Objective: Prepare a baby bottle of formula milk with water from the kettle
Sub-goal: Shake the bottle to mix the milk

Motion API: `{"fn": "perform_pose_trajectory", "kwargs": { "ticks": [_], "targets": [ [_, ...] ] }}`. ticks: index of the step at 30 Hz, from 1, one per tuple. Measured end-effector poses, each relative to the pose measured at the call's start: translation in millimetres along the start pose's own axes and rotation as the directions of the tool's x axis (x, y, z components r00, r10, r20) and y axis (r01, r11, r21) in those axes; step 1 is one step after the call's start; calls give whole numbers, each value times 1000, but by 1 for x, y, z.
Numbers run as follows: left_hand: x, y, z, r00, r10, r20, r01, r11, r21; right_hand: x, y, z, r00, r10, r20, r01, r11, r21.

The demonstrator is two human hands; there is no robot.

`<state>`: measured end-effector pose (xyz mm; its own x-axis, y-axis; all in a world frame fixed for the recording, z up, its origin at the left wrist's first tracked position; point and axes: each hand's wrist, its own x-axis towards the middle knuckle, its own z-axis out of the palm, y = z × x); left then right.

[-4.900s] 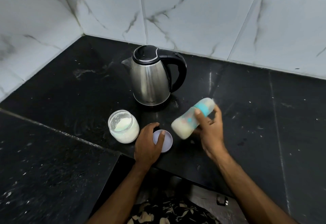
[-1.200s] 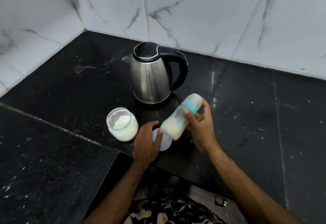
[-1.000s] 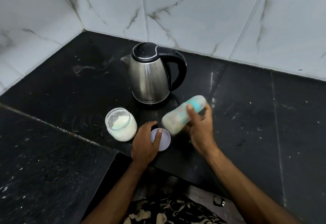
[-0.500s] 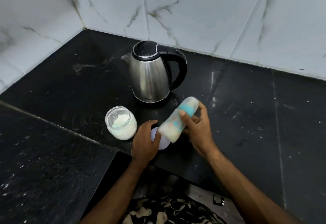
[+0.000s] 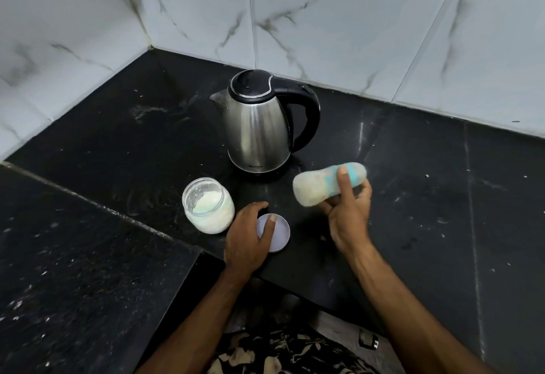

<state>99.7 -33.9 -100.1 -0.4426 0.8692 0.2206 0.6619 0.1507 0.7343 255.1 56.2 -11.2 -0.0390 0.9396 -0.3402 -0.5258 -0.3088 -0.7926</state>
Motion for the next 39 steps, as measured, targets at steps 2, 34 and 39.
{"fn": "perform_pose_trajectory", "kwargs": {
  "ticks": [2, 34, 39],
  "targets": [
    [1, -3, 0, 1000, 3, 15, -3, 1000, 0, -11, 8, -1, 992, 28, 121, -13, 992, -124],
    [0, 0, 0, 1000, -2, 10, 2, 1000, 14, -3, -2, -2, 998, -48, 27, 49, 998, -39],
    [3, -1, -2, 998, -28, 64, 28, 1000, -7, -27, 10, -7, 931, 39, 364, 105, 924, -367]
  ]
}}
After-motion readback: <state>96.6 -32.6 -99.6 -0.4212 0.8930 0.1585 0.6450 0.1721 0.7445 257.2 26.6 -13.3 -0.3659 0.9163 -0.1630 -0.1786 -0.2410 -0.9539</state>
